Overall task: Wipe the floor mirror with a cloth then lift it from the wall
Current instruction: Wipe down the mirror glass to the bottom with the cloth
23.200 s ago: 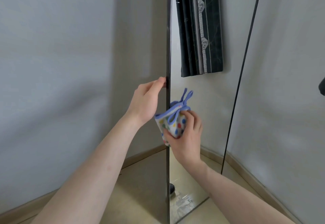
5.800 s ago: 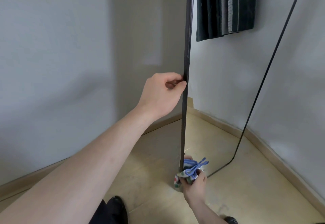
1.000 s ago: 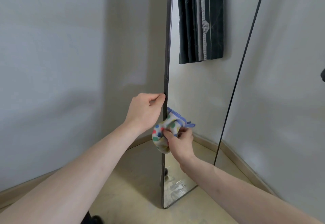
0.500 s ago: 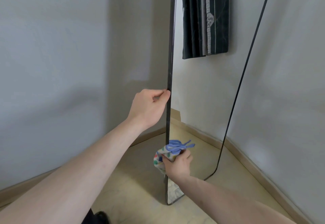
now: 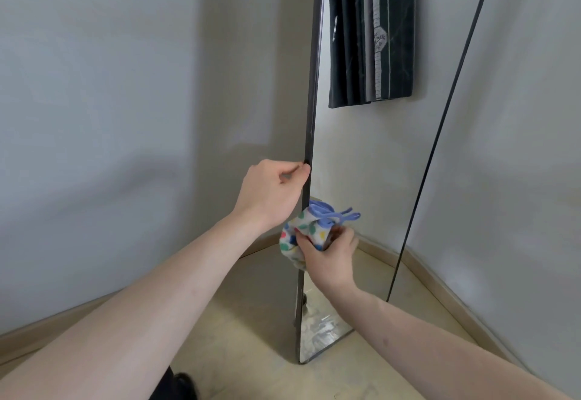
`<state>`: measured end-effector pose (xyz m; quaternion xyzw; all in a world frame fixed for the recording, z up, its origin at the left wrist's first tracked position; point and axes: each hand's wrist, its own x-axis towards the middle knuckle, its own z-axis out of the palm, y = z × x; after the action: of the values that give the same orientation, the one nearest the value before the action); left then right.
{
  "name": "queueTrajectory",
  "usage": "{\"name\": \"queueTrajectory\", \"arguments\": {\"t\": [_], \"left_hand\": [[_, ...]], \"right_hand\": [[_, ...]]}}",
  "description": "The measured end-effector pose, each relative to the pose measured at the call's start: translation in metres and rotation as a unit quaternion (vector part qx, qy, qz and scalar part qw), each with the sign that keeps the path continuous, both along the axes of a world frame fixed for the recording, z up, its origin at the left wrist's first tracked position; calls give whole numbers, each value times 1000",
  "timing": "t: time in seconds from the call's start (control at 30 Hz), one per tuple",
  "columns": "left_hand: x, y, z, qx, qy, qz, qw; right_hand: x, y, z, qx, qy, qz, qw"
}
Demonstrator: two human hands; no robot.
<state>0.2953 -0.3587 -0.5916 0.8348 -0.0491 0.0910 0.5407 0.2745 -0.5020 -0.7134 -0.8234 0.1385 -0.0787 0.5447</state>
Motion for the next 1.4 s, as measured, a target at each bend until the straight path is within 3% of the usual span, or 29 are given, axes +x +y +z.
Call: {"name": "queueTrajectory", "arguments": {"t": [0.13,0.33,0.5,0.63,0.73,0.97,1.13,1.27,1.4], "left_hand": [[3,1,-3,3,6,6,1000],[4,1,-1,-2,16,-7,1000],[6,3,-3,-5,10,-2,1000],[1,3,-1,-8,0,-25,1000],[-2,5,-1,4,5,-33,999],[-2,1,4,5,6,7,1000],[-3,-7,5,1,-3,31,1000],[-1,-5,1,5,1,35,999],[0,-4,0,3,4,30,1000]], "right_hand": [[-9,2,-30,-36,-38,5,999],[-28,-12,-91,-121,7,39,992],[-34,-6,-124,-133,36,-8,990],[-48,-7,-165,-147,125,-14,981],[-53,-18,-168,-101,198,-21,975],[-36,-2,-108,-3,45,-51,998],[-17,6,-52,55,-69,-63,994],[-18,0,-62,3,-90,-35,995],[-42,-8,-113,-38,-16,-17,999]]}}
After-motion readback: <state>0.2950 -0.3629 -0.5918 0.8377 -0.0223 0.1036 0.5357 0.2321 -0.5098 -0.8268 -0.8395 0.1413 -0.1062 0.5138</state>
